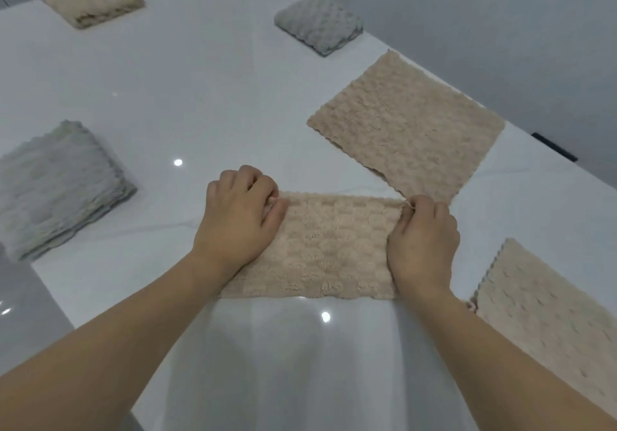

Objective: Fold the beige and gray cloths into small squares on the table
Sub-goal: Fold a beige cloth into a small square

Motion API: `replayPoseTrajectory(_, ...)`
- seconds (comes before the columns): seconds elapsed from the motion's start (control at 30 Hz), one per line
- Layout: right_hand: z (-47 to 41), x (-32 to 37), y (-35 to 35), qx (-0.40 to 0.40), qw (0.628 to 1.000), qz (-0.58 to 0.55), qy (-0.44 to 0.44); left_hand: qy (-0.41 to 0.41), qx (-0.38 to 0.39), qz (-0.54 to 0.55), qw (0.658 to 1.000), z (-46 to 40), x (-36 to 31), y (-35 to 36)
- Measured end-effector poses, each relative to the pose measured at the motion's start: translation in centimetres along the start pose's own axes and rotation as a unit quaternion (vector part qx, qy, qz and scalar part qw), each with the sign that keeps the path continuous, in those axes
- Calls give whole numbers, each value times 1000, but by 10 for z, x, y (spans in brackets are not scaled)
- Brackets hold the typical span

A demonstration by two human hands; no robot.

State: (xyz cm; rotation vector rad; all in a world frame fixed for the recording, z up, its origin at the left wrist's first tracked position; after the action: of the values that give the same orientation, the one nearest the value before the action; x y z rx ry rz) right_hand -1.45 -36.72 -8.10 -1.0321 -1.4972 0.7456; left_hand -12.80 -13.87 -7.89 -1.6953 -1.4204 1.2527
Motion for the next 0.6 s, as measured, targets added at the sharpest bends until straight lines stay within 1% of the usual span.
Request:
replayPoseTrajectory(0.1,-1,2,-2,-13,1000,5,26,-16,24,16,999,-2,-1,-2)
replayPoseTrajectory(0.27,0,6,-1,-43,996,54,61,-10,48,12,999,-3,2,-3)
replayPoseTrajectory(0.37,-1,11,-4,-24,994,70,76,-2,69,24,997,-11,5,-10)
replayPoseTrajectory(0.47,0,11,-5,-6,994,70,80,12,156,60,986,-26,8,-23)
replayPoseTrajectory(0.53,0,10,-6,0,995,65,79,6,218,111,970,-35,11,-32)
replayPoseTrajectory(0.6,-1,8,-6,11,995,54,77,17,276,134,952,-41,14,-36)
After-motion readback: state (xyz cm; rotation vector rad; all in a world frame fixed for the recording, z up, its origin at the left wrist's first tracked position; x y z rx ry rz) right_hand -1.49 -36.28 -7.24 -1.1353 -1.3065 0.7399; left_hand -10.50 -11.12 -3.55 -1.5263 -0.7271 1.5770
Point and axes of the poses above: each hand's wrist, its own z-axis away from the middle knuckle, its own y-axis out of the palm, x = y × z, the point moved 1 cm from there along -z, towards the middle knuckle, and after that the axes turned 15 degrees about y, right-handed, at the moved point
